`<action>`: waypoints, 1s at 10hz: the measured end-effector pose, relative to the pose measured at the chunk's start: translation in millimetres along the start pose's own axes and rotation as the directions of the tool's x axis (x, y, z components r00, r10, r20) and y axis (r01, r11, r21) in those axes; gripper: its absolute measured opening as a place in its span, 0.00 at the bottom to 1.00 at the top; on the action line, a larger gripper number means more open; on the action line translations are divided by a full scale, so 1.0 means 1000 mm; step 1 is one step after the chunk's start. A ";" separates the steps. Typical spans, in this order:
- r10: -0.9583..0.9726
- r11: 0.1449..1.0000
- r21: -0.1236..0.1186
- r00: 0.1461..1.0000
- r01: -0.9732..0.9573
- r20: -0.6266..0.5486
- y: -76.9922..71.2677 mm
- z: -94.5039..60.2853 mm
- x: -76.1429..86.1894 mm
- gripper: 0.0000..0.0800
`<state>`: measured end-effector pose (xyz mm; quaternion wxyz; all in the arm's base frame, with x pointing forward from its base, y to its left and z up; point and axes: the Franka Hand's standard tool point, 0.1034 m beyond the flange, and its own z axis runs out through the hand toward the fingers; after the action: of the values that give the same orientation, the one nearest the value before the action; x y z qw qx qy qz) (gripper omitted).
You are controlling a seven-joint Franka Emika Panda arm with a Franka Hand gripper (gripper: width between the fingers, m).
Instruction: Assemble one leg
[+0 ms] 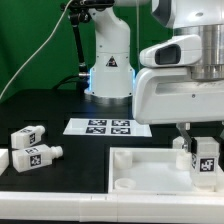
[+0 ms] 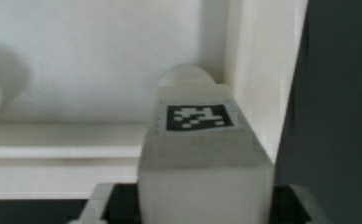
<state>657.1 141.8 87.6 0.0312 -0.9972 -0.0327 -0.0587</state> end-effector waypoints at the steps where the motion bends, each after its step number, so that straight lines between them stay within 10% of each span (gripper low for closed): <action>1: 0.056 0.998 0.001 0.998 -0.056 0.000 0.000 0.000 0.000 0.35; 4: 0.432 0.902 -0.007 0.902 -0.432 -0.008 0.002 0.001 0.000 0.35; 10: 0.925 0.379 -0.025 0.379 -0.925 -0.035 0.001 0.001 -0.003 0.35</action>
Offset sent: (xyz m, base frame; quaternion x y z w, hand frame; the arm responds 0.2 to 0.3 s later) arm -0.0081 0.0070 -0.0066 -0.0175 0.0055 0.3116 0.9500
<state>654.0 140.9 85.8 0.0387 -0.8463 0.5298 -0.0393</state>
